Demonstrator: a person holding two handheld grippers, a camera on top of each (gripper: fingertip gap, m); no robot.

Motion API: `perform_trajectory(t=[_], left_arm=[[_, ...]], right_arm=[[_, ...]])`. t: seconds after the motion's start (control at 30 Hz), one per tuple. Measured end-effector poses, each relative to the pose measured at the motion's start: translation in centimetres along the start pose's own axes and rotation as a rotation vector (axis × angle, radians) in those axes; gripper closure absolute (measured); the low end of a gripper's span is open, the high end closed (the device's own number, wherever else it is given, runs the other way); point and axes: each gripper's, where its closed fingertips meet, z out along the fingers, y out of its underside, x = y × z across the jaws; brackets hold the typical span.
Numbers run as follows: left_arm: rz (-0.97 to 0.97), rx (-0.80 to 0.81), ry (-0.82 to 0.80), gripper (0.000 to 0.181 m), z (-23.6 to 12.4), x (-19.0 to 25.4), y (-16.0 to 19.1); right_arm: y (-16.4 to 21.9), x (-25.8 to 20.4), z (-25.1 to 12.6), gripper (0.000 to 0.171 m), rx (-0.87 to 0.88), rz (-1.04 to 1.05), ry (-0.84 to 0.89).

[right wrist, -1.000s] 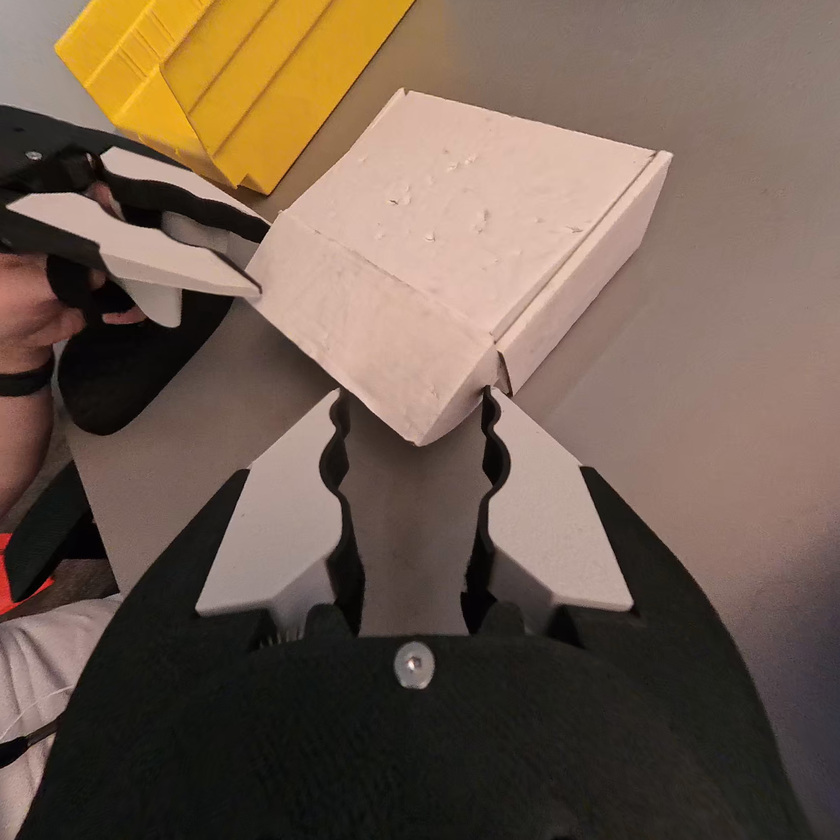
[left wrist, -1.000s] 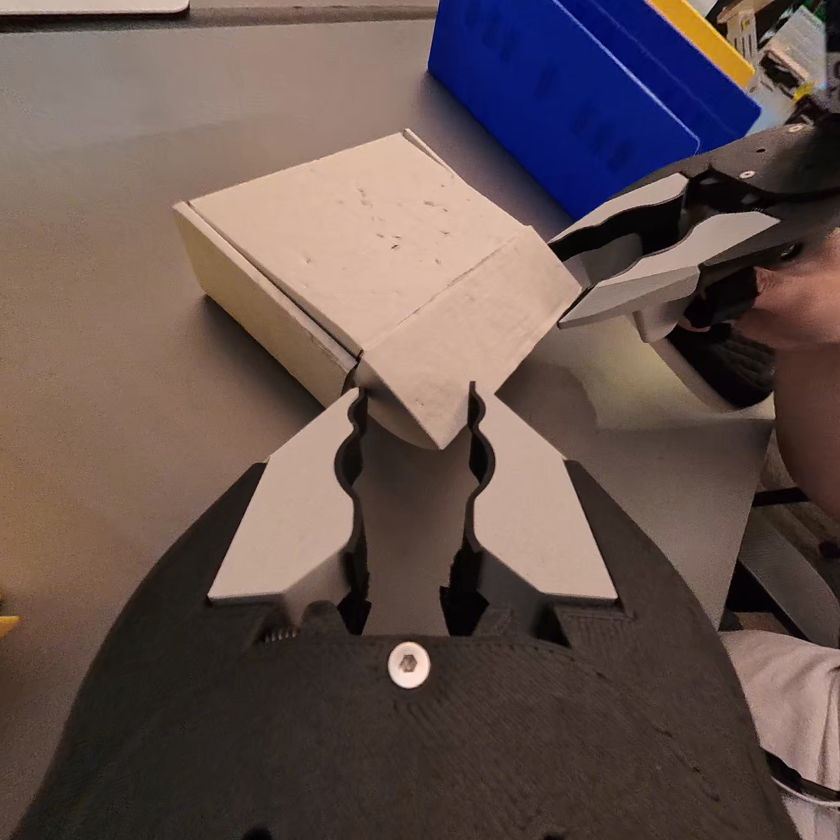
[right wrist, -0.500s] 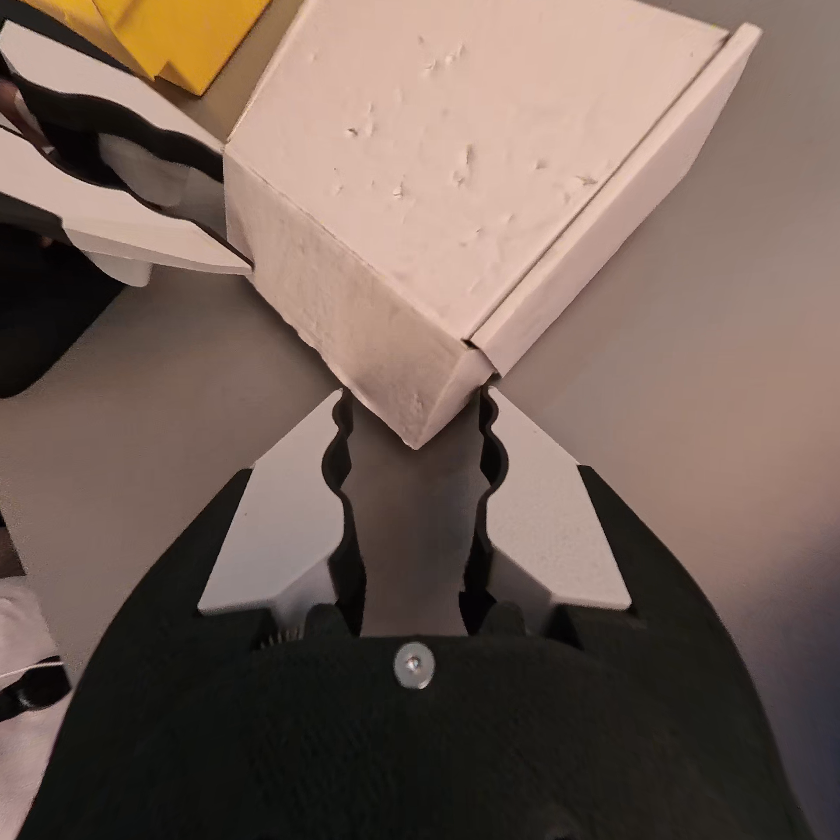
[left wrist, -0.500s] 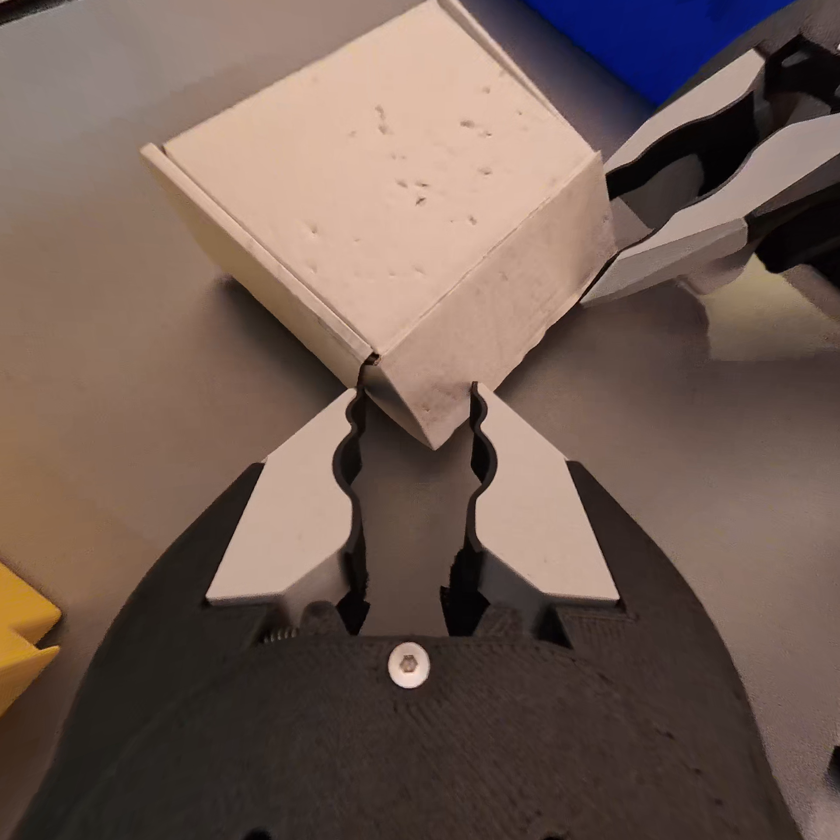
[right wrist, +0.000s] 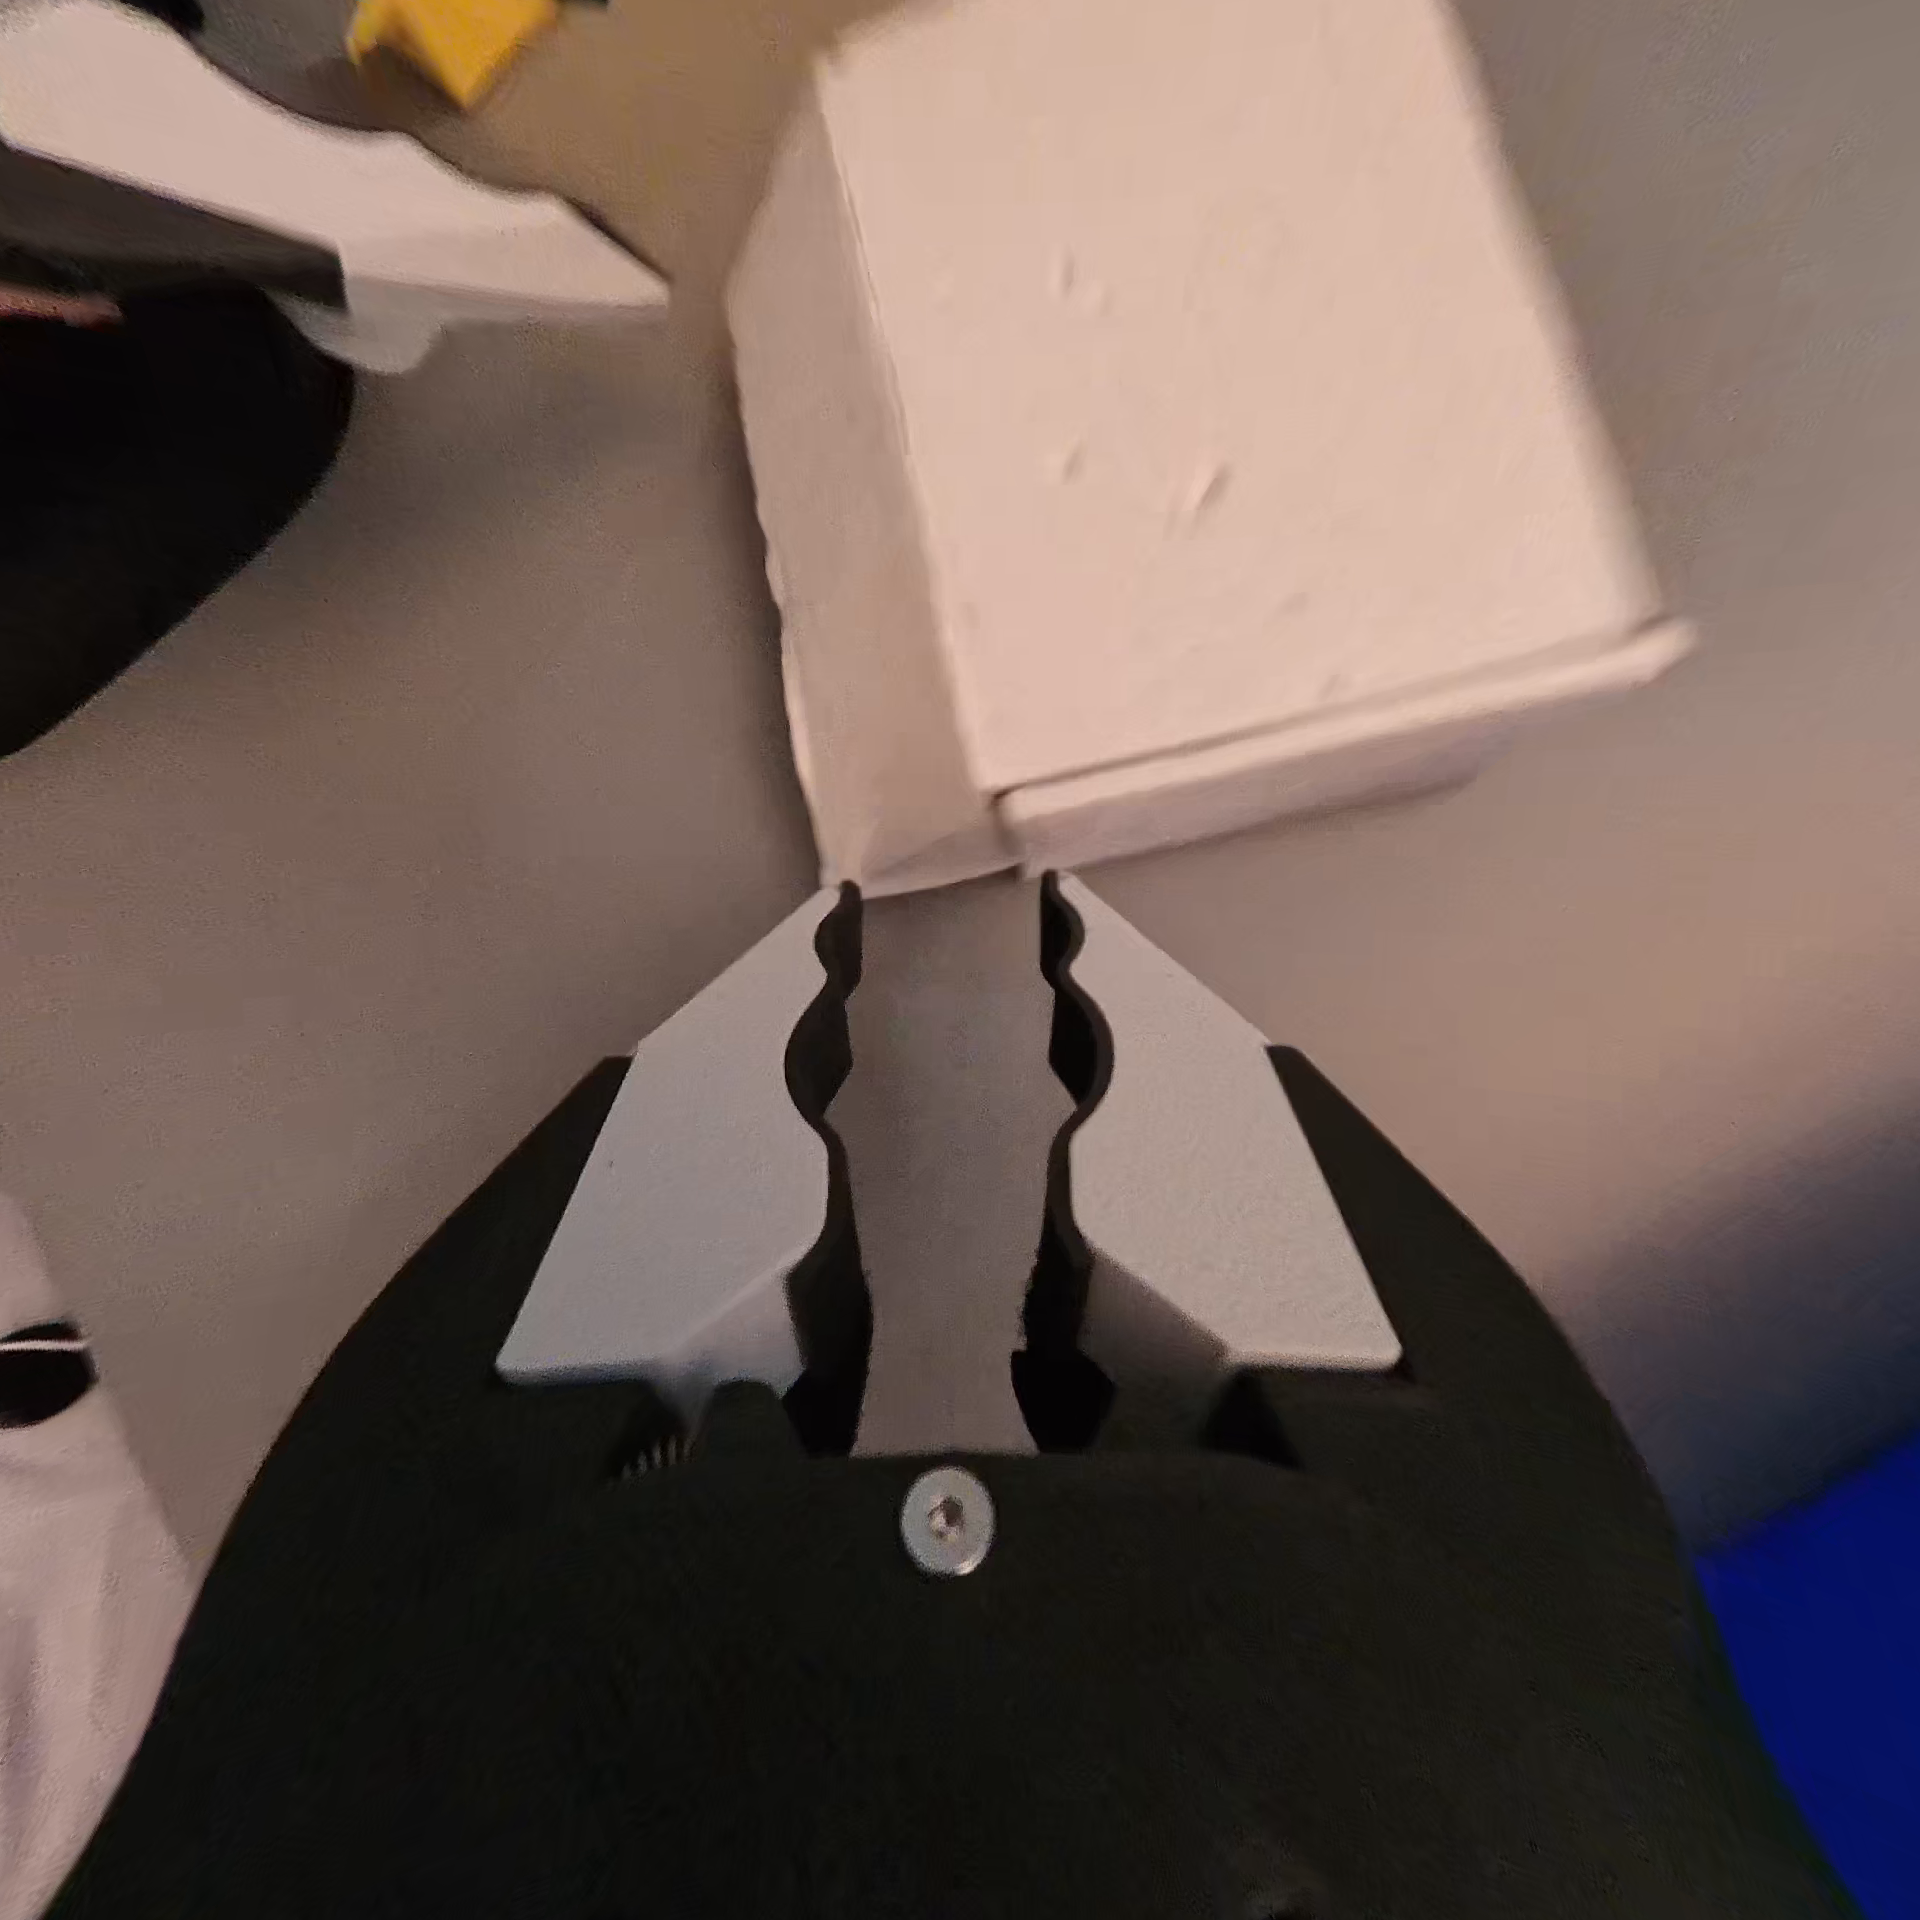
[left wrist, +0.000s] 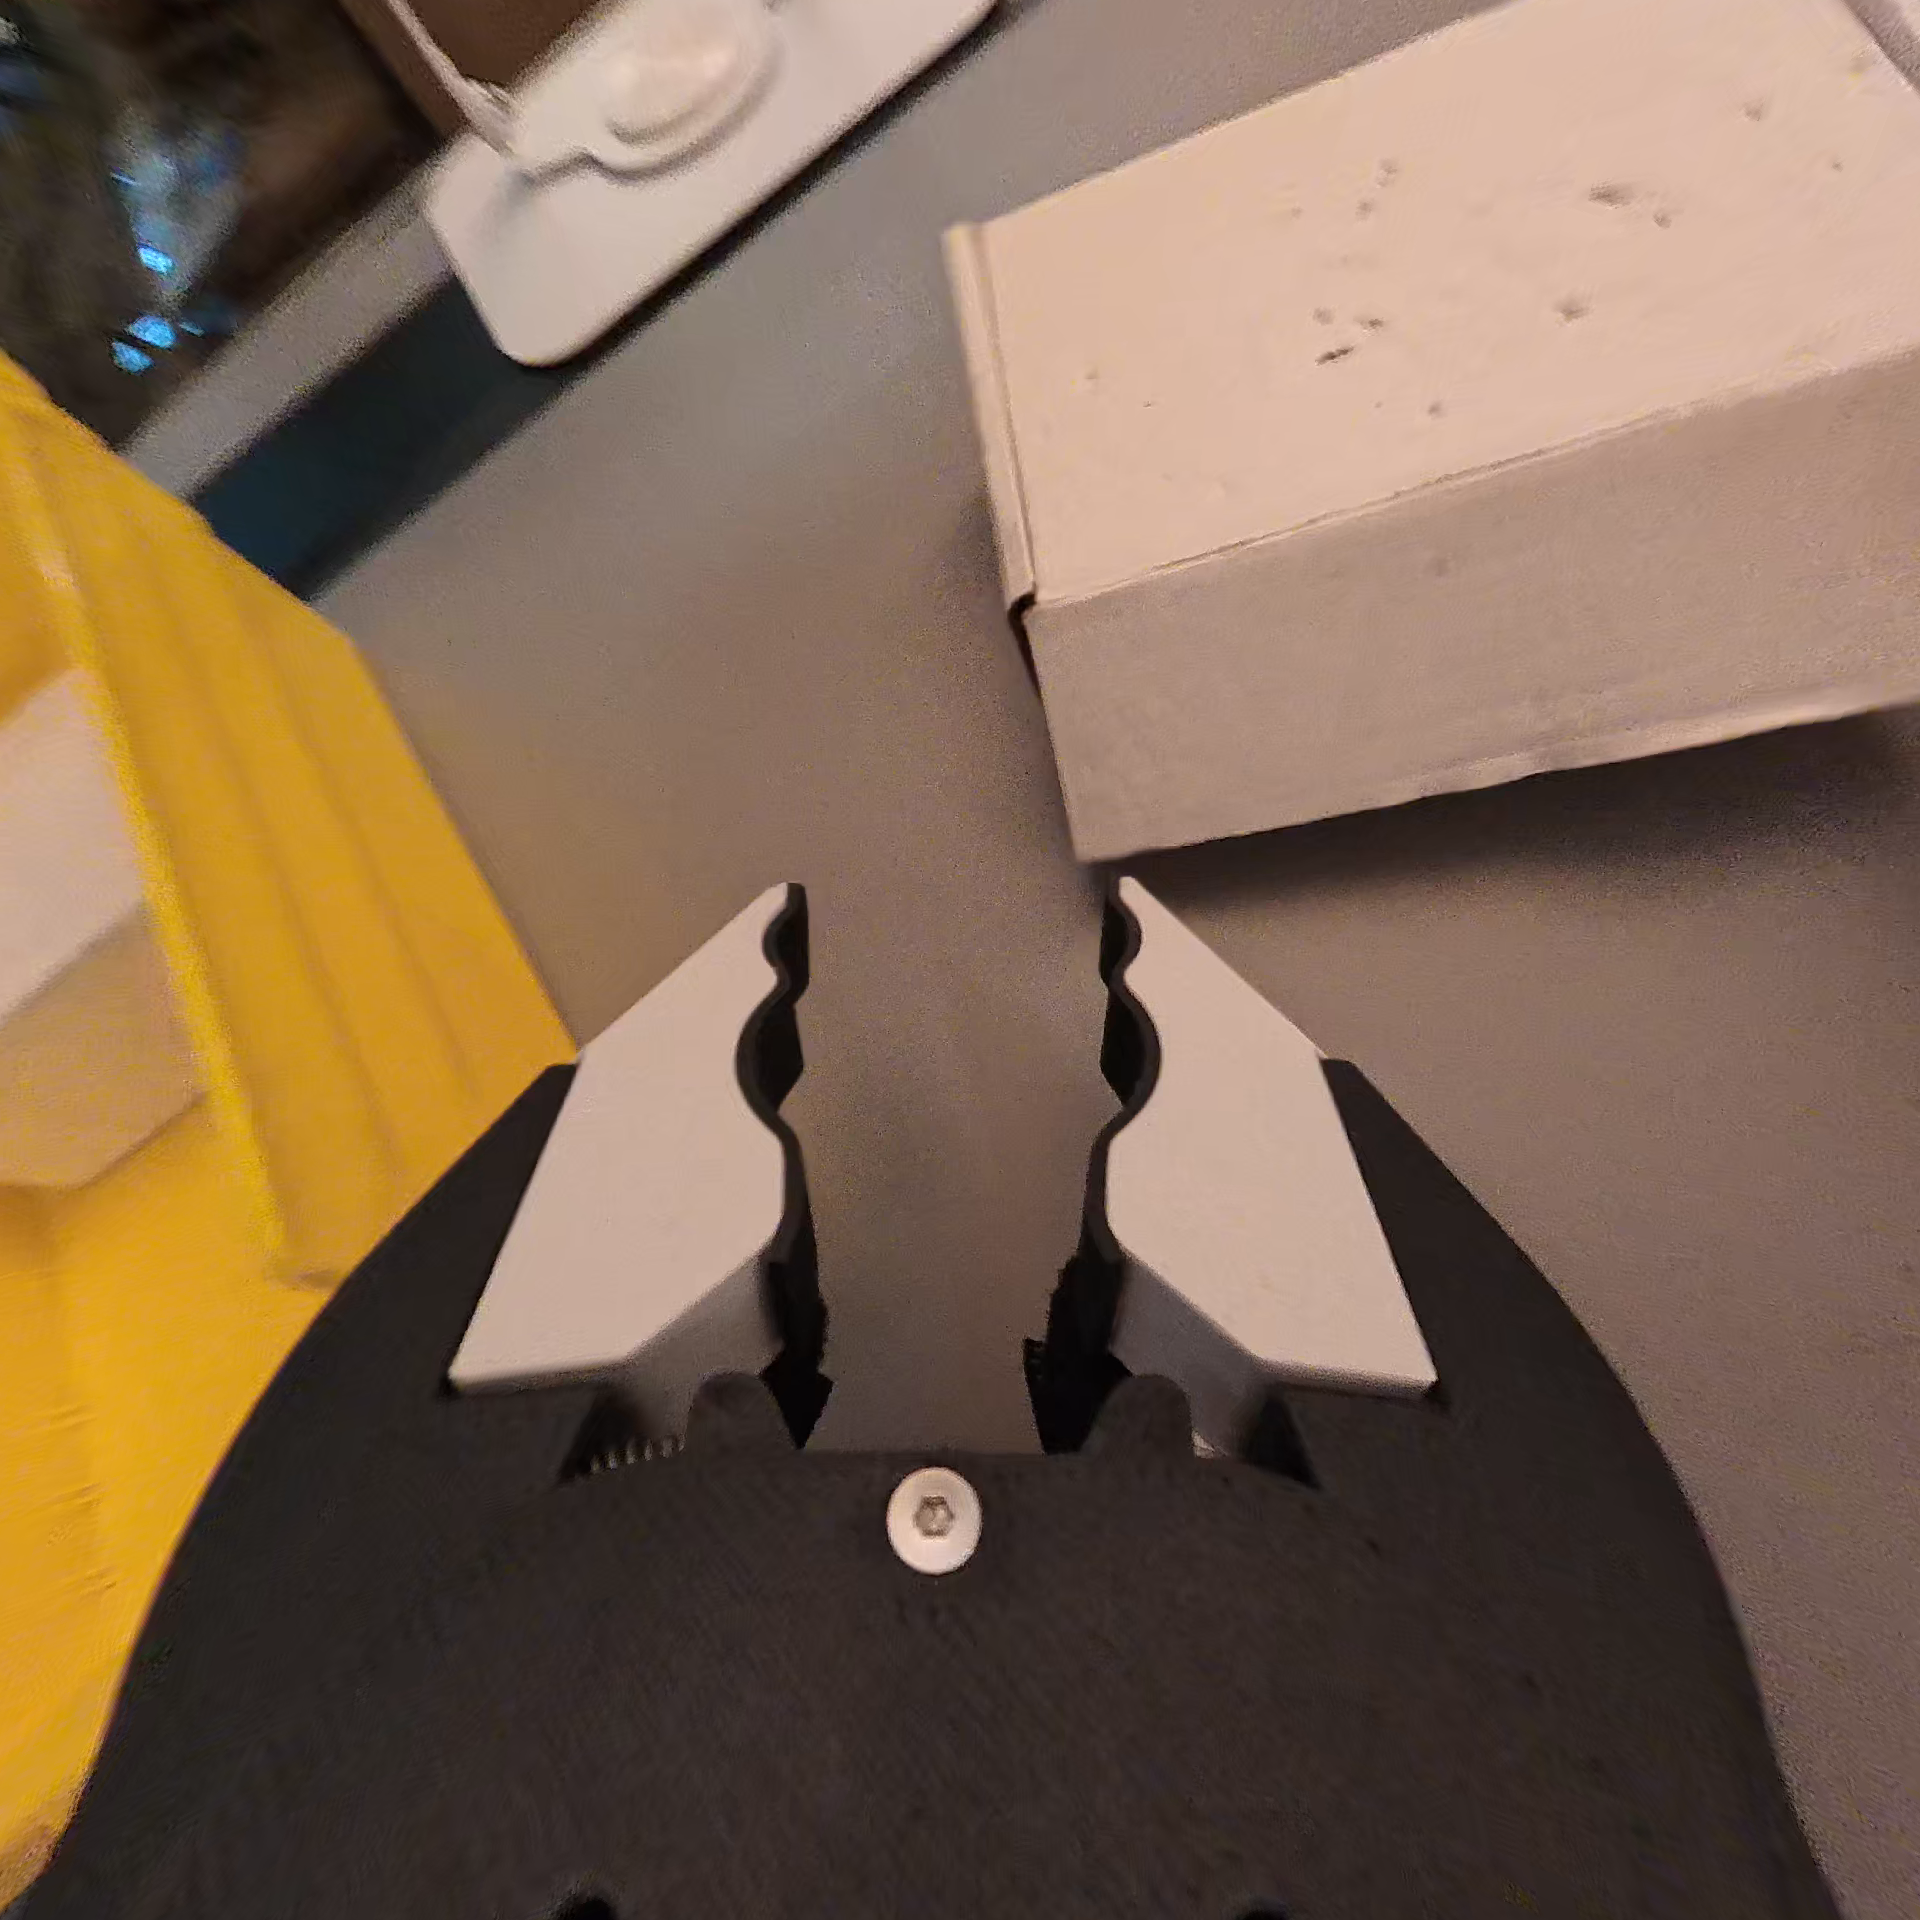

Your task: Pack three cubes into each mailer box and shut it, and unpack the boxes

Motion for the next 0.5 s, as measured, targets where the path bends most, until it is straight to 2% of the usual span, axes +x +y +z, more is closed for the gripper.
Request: perform_trajectory(t=[0.07, 0.13, 0.2, 0.27, 0.33, 0.4, 0.43, 0.5], left_arm=[[0.000, 0.072, -0.031, 0.126, -1.1, -0.4, -1.1], [-0.001, 0.155, 0.015, 0.126, -2.2, 0.7, -2.6], [0.038, 0.212, 0.086, 0.121, -2.7, 2.3, -4.0], [0.136, 0.209, 0.119, 0.118, -2.2, 2.9, -4.9], [0.191, 0.146, 0.252, 0.111, -1.3, 4.0, -4.9], [0.205, 0.058, 0.442, 0.104, -0.9, 5.3, -4.4], [0.213, 0.030, 0.505, 0.098, -0.7, 5.6, -4.3], [0.249, -0.016, 0.574, 0.095, -0.3, 5.6, -4.0]], right_arm=[[-3.6, 1.6, -2.6, 0.141, 0.113, -0.106, 0.081], [-8.2, 4.4, -5.1, 0.139, 0.269, -0.235, 0.219], [-10.5, 8.4, -5.5, 0.135, 0.270, -0.359, 0.369], [-9.5, 11.7, -2.9, 0.131, 0.038, -0.354, 0.366], [-7.3, 12.9, -0.1, 0.127, -0.167, -0.394, 0.287], [-5.3, 11.8, 1.8, 0.126, -0.279, -0.499, 0.171], [-4.6, 11.2, 2.4, 0.123, -0.310, -0.533, 0.132], [-3.2, 8.8, 3.1, 0.116, -0.349, -0.584, 0.009]])
